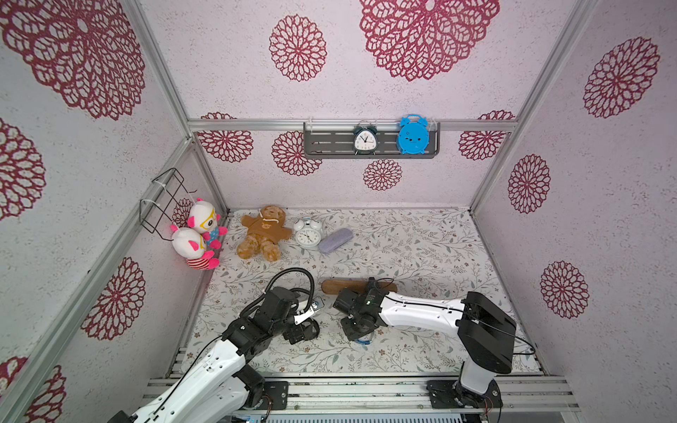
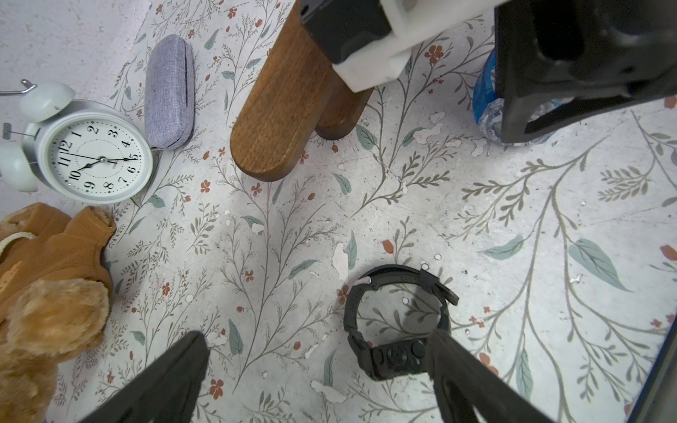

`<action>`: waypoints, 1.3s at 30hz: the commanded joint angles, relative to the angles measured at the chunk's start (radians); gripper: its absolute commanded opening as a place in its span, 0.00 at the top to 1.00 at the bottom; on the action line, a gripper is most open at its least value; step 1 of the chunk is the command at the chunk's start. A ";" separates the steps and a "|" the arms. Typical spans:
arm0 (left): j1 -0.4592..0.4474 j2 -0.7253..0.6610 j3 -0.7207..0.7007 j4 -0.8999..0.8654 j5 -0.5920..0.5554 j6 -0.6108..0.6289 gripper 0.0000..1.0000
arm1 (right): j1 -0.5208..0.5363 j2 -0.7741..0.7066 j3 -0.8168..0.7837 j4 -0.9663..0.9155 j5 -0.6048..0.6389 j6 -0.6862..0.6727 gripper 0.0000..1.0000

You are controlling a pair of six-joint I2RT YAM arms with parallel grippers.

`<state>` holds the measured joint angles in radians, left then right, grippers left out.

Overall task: Place watch on stand
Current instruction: Pick up the watch at the center of the board.

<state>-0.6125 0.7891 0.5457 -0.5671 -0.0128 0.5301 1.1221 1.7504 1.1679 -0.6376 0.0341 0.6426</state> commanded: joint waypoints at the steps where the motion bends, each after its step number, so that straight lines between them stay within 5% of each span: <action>1: -0.012 -0.014 -0.009 -0.011 0.011 -0.004 0.02 | 0.004 0.007 0.026 -0.045 0.039 0.027 0.67; 23: -0.012 -0.008 -0.011 -0.008 0.015 -0.005 0.02 | -0.004 -0.081 -0.055 0.007 0.072 0.040 0.83; 33: -0.012 -0.005 -0.004 -0.014 0.024 -0.009 0.02 | -0.067 -0.316 -0.167 0.137 0.002 0.007 0.90; 39: -0.013 0.017 0.013 -0.011 0.036 0.003 0.02 | -0.260 -0.567 -0.263 0.195 -0.141 -0.025 0.90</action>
<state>-0.6128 0.7944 0.5419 -0.5682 -0.0048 0.5274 0.9432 1.2919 0.9356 -0.4812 -0.0299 0.6472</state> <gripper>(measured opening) 0.977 0.188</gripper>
